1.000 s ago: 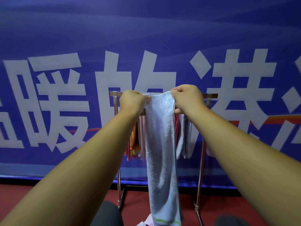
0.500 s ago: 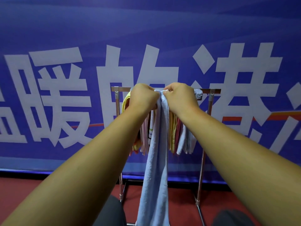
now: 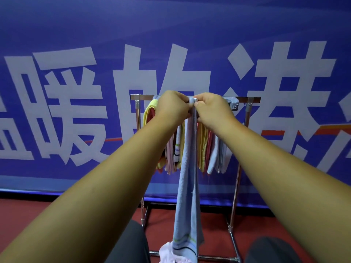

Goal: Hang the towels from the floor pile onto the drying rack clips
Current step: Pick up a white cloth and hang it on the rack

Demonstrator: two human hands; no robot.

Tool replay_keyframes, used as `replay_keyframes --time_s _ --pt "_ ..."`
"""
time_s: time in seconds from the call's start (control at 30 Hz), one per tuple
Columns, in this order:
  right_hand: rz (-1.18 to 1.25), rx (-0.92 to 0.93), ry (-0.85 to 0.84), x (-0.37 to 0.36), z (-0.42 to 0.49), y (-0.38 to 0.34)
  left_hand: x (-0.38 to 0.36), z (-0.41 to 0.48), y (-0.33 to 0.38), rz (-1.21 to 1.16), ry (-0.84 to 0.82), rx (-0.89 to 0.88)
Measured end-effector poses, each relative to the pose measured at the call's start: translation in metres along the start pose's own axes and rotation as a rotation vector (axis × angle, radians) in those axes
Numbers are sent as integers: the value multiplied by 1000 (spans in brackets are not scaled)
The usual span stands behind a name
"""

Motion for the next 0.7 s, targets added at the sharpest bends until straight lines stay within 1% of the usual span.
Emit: replay_keyframes --time_s 0.07,0.17,0.37,0.4,0.47,0.5,0.57,0.67,0.7 --pt "135 -87 -39 -1 -1 2 -1 1 -2 46 32 -43" --pt "340 -221 -65 0 -1 7 -3 0 -2 30 52 -60" --pt "545 -356 17 2 0 14 -5 1 -4 163 110 -191" --pt "544 -368 29 3 1 16 -5 1 -7 164 108 -190" --pt "545 -385 35 5 1 16 -4 2 -16 106 88 -132" --pt "561 -390 31 5 3 16 -2 3 -23 60 58 -76" --pt "627 -408 25 7 3 13 1 5 -39 -45 -54 31" --pt "708 -421 45 9 9 12 5 -5 -59 -218 -326 250" --pt "722 -428 58 11 10 12 6 -9 -64 -236 -409 287"
Point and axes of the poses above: each hand's wrist, its own z-axis towards the middle knuckle, its own x-axis out of the back of the hand, y = z × x, the point moved 3 cm from there along z, towards the middle knuckle, and after that the axes turned 12 degrees about y, right-handed, at the moved point
